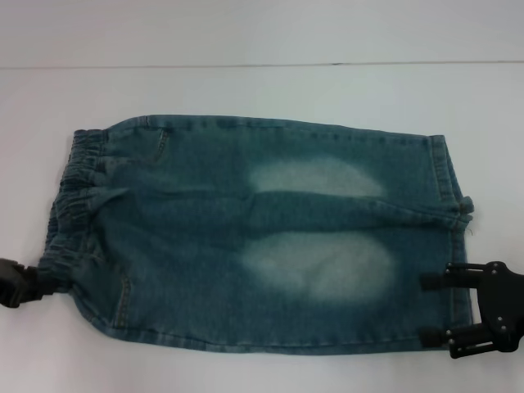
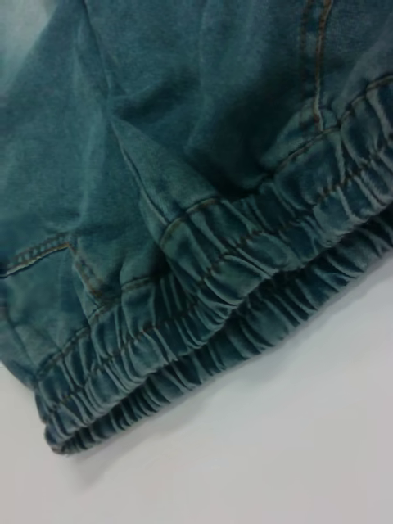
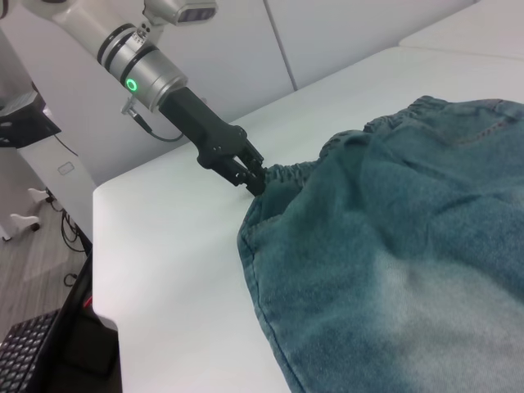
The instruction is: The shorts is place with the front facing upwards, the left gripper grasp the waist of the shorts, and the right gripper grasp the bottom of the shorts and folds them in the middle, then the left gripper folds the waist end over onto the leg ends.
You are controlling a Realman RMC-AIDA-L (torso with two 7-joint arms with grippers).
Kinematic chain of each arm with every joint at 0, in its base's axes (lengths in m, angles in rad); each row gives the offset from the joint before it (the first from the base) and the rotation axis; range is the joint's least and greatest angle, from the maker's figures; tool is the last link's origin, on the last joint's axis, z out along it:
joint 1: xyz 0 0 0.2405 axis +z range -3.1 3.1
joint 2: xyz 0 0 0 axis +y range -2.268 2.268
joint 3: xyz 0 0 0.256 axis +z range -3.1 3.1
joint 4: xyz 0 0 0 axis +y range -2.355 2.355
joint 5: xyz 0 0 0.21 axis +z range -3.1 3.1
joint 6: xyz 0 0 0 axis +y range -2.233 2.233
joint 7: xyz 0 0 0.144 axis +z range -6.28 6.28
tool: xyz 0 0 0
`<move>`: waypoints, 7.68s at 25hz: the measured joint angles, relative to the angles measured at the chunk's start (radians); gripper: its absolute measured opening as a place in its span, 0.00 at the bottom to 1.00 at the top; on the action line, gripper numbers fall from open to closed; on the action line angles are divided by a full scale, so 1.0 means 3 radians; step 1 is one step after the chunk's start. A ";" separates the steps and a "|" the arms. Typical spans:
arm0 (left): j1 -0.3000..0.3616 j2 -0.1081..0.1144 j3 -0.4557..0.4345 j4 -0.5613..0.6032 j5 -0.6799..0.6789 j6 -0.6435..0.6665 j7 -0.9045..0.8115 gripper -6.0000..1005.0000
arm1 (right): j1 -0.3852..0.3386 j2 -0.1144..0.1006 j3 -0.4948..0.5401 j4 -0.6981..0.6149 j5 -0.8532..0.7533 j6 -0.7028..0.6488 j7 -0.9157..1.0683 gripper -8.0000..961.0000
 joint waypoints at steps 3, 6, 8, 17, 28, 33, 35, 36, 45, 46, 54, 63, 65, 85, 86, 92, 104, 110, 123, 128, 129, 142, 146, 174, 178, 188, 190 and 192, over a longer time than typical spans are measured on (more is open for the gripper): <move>-0.0008 -0.0001 0.0001 0.0002 -0.0008 0.0018 0.0005 0.29 | -0.0006 0.0000 0.0007 0.0000 0.0000 0.0000 0.0000 0.98; -0.0012 -0.0002 0.0021 0.0003 -0.0020 0.0026 0.0021 0.23 | -0.0007 0.0000 0.0010 -0.0001 0.0000 0.0000 0.0000 0.98; -0.0014 -0.0005 0.0048 0.0004 -0.0023 0.0027 0.0025 0.20 | -0.0006 0.0000 0.0013 -0.0001 0.0000 0.0000 0.0000 0.98; -0.0079 -0.0003 0.0009 0.0029 -0.0188 0.0255 0.0004 0.08 | 0.0039 -0.0024 0.0091 0.0000 0.0014 0.0060 0.0104 0.98; -0.0229 0.0105 -0.0081 0.0062 -0.0375 0.0497 -0.0063 0.07 | 0.0389 -0.0304 0.0275 -0.0276 -0.0012 -0.0133 0.0994 0.98; -0.0271 0.0106 -0.0076 0.0061 -0.0360 0.0490 -0.0082 0.07 | 0.0450 -0.0312 0.0041 -0.0629 -0.0224 -0.0253 0.1352 0.98; -0.0281 0.0107 -0.0065 0.0061 -0.0358 0.0483 -0.0097 0.07 | 0.0497 -0.0314 0.0002 -0.0703 -0.0432 -0.0297 0.1440 0.98; -0.0285 0.0107 -0.0062 0.0061 -0.0357 0.0484 -0.0099 0.07 | 0.0518 -0.0313 -0.0008 -0.0721 -0.0535 -0.0306 0.1460 0.98; -0.0308 0.0109 -0.0044 0.0061 -0.0369 0.0536 -0.0094 0.06 | 0.0610 -0.0271 -0.0251 -0.0710 -0.1253 -0.0273 0.1478 0.97; -0.0309 0.0105 -0.0038 0.0061 -0.0369 0.0563 -0.0088 0.06 | 0.0610 -0.0266 -0.0300 -0.0703 -0.1273 -0.0267 0.1478 0.97; -0.0324 0.0086 0.0014 0.0065 -0.0358 0.0624 -0.0067 0.05 | 0.0620 -0.0218 -0.0563 -0.0657 -0.1333 -0.0253 0.1509 0.95; -0.0330 0.0086 0.0007 0.0081 -0.0375 0.0608 -0.0071 0.05 | 0.0649 -0.0173 -0.0630 -0.0657 -0.1412 -0.0211 0.1526 0.94; -0.0333 0.0088 0.0010 0.0083 -0.0375 0.0608 -0.0076 0.05 | 0.0657 -0.0163 -0.0632 -0.0657 -0.1412 -0.0213 0.1526 0.93; -0.0368 0.0101 0.0012 0.0060 -0.0377 0.0582 -0.0089 0.05 | 0.0676 -0.0073 -0.0891 -0.0661 -0.1415 -0.0157 0.1622 0.89; -0.0368 0.0100 0.0012 0.0060 -0.0377 0.0580 -0.0089 0.05 | 0.0681 -0.0070 -0.0908 -0.0661 -0.1416 -0.0152 0.1632 0.89; -0.0371 0.0095 0.0012 0.0060 -0.0378 0.0572 -0.0089 0.05 | 0.0721 -0.0060 -0.0946 -0.0618 -0.1417 -0.0121 0.1649 0.88; -0.0381 0.0090 0.0012 -0.0026 -0.0356 0.0489 -0.0077 0.05 | 0.0821 -0.0046 -0.0914 -0.0473 -0.1363 -0.0001 0.1650 0.85; -0.0364 0.0092 0.0017 -0.0032 -0.0351 0.0439 -0.0075 0.05 | 0.0834 -0.0045 -0.0895 -0.0451 -0.1302 0.0032 0.1625 0.84; -0.0373 0.0094 0.0017 -0.0032 -0.0354 0.0442 -0.0075 0.05 | 0.0849 -0.0017 -0.0870 -0.0400 -0.1283 0.0084 0.1588 0.72; -0.0377 0.0090 0.0017 -0.0032 -0.0353 0.0443 -0.0069 0.05 | 0.0848 -0.0011 -0.0876 -0.0398 -0.1303 0.0140 0.1598 0.48; -0.0378 0.0088 0.0017 -0.0032 -0.0353 0.0442 -0.0068 0.05 | 0.0848 -0.0010 -0.0879 -0.0391 -0.1309 0.0158 0.1602 0.43; -0.0387 0.0089 0.0017 -0.0032 -0.0353 0.0467 -0.0076 0.05 | 0.0848 -0.0010 -0.0893 -0.0344 -0.1319 0.0217 0.1577 0.07; -0.0398 0.0091 0.0016 -0.0032 -0.0359 0.0494 -0.0088 0.05 | 0.0836 -0.0021 -0.0886 -0.0344 -0.1315 0.0213 0.1561 0.04; -0.0599 0.0252 -0.0105 0.0016 -0.0358 0.0246 -0.1376 0.05 | 0.0479 -0.0263 -0.0038 0.0091 -0.0017 0.0608 0.1080 0.04; -0.0602 0.0288 -0.0086 -0.0001 -0.0212 0.0457 -0.1423 0.06 | 0.0499 -0.0252 -0.0100 0.0091 -0.0015 0.0653 0.1079 0.04; -0.0530 0.0285 -0.0095 0.0110 0.0147 0.0732 -0.1425 0.29 | 0.0545 -0.0225 -0.0232 0.0091 -0.0011 0.0729 0.1044 0.04; -0.0528 0.0282 -0.0083 0.0118 0.0259 0.0747 -0.1425 0.35 | 0.0552 -0.0218 -0.0272 0.0091 -0.0010 0.0767 0.1043 0.04; -0.0521 0.0277 -0.0083 0.0122 0.0356 0.0737 -0.1423 0.41 | 0.0561 -0.0210 -0.0308 0.0091 -0.0010 0.0789 0.1029 0.04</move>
